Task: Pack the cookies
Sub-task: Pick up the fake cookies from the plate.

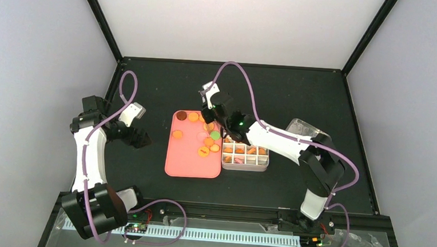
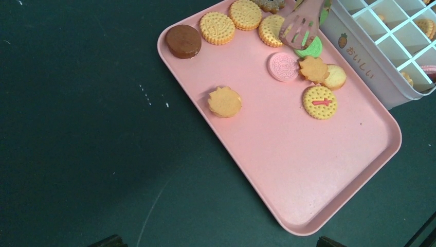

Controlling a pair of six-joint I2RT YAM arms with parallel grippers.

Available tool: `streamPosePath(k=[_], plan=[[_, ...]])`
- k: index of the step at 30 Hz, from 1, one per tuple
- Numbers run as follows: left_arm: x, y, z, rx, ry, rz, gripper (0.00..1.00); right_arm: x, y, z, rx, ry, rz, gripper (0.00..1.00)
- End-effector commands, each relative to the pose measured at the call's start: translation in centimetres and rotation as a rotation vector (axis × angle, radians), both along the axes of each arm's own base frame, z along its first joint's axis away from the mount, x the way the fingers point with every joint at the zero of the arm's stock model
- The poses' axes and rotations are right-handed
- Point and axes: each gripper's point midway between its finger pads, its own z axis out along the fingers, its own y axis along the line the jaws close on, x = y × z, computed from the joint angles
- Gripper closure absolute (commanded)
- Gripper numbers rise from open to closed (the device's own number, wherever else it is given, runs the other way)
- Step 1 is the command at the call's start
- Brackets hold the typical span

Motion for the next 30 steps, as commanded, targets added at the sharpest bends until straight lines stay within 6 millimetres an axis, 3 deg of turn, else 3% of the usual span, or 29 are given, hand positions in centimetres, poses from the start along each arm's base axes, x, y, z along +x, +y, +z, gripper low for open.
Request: streamPosePath(k=[1,11,18,23,30], plan=[[0.4,0.0,0.9,0.008,-0.023,-0.018,0.01,0.0,0.0,-0.2,0.027,0.006,-0.016,0.69],[0.9,-0.6,2.0,-0.035,-0.054,-0.014,0.01,-1.1,-0.7,-1.4,0.027,0.045,-0.007,0.68],[0.4,-0.4,2.4,-0.004,-0.059,-0.014,0.01,0.4,0.5,-0.1,0.021,0.028,0.001,0.70],[0.4,-0.4,2.4,0.001,-0.065,-0.015,0.01,0.1,-0.2,0.5,0.006,0.022,-0.003,0.78],[0.6,-0.5,2.3,-0.015,-0.061,-0.015,0.01,-0.7,-1.4,0.2,-0.010,0.027,-0.008,0.81]])
